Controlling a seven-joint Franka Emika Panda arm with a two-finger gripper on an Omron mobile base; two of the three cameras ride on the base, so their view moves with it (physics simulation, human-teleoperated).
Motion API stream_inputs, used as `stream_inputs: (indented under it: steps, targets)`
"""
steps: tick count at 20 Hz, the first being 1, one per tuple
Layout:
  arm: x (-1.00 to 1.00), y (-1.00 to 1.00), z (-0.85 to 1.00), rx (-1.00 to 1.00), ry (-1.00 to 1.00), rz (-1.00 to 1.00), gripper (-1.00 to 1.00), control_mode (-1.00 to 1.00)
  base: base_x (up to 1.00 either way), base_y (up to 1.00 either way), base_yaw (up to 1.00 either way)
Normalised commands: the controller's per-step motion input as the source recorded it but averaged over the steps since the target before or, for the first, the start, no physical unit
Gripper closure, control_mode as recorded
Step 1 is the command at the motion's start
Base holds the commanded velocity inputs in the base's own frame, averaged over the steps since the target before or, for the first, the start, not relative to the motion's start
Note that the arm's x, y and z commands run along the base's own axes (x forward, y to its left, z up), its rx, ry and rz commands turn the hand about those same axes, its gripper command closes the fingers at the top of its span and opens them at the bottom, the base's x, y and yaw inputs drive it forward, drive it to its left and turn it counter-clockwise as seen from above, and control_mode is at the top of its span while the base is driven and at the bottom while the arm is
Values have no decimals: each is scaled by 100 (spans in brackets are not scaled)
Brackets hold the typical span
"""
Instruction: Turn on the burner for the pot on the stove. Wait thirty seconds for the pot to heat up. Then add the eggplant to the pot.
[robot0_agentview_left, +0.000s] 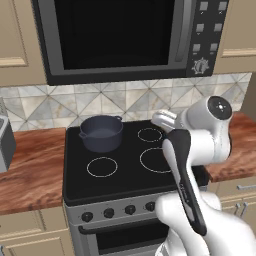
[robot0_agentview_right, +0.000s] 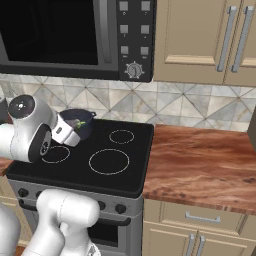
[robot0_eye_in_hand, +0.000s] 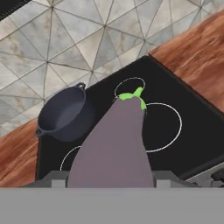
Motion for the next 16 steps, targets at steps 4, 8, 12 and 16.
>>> stream_inputs:
  steps: [4, 8, 12, 16]
  targets:
    - [3, 88, -9, 13, 2, 0, 100, -100, 0, 0, 0]
    - [15, 86, -5, 12, 4, 0, 100, -100, 0, 0, 0]
    - [23, 65, -9, 10, 11, 0, 100, -100, 0, 0, 0]
    - [10, 32, -3, -1, 15, 8, 100, -100, 0, 0, 0]
